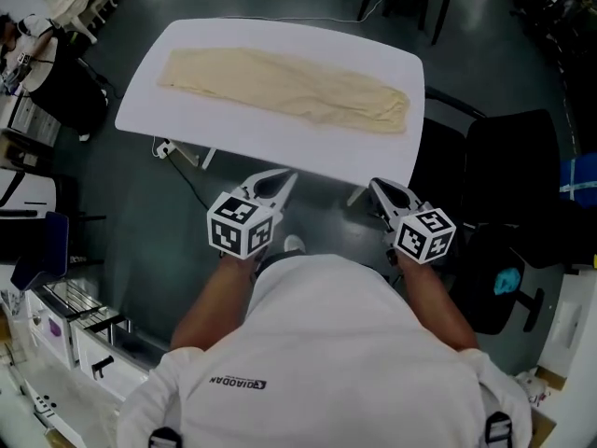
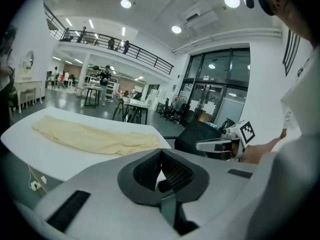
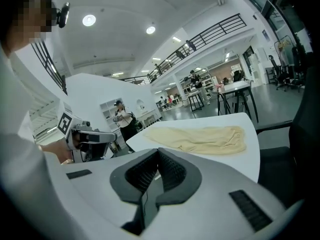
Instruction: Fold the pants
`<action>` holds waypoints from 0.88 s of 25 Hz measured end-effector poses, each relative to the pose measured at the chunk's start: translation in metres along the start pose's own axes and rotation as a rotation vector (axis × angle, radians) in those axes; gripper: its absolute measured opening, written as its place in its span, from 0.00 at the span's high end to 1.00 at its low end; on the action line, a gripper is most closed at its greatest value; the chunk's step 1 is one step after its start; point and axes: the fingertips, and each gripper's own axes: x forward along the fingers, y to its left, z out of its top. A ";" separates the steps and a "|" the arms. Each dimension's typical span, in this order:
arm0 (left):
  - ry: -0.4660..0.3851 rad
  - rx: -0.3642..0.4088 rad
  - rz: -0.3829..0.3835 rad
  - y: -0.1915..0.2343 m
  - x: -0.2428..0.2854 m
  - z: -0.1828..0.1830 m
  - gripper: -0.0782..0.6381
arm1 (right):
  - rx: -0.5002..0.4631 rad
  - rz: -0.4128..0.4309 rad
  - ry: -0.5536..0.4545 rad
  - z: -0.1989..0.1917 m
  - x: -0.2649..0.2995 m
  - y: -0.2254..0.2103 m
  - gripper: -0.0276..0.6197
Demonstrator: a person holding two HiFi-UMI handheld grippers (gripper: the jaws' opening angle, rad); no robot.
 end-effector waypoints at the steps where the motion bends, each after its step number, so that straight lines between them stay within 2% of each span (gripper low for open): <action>1: 0.004 0.004 -0.007 0.009 0.000 0.002 0.85 | 0.004 -0.006 0.002 0.001 0.008 0.002 0.93; 8: 0.029 0.036 -0.033 0.066 0.005 0.011 0.85 | 0.013 -0.058 0.023 0.002 0.058 0.005 0.93; 13: 0.026 0.018 -0.031 0.090 0.003 0.010 0.85 | 0.002 -0.076 0.078 -0.001 0.078 0.003 0.93; 22: 0.036 -0.019 -0.008 0.119 0.007 0.003 0.85 | -0.017 -0.102 0.110 0.007 0.105 -0.022 0.93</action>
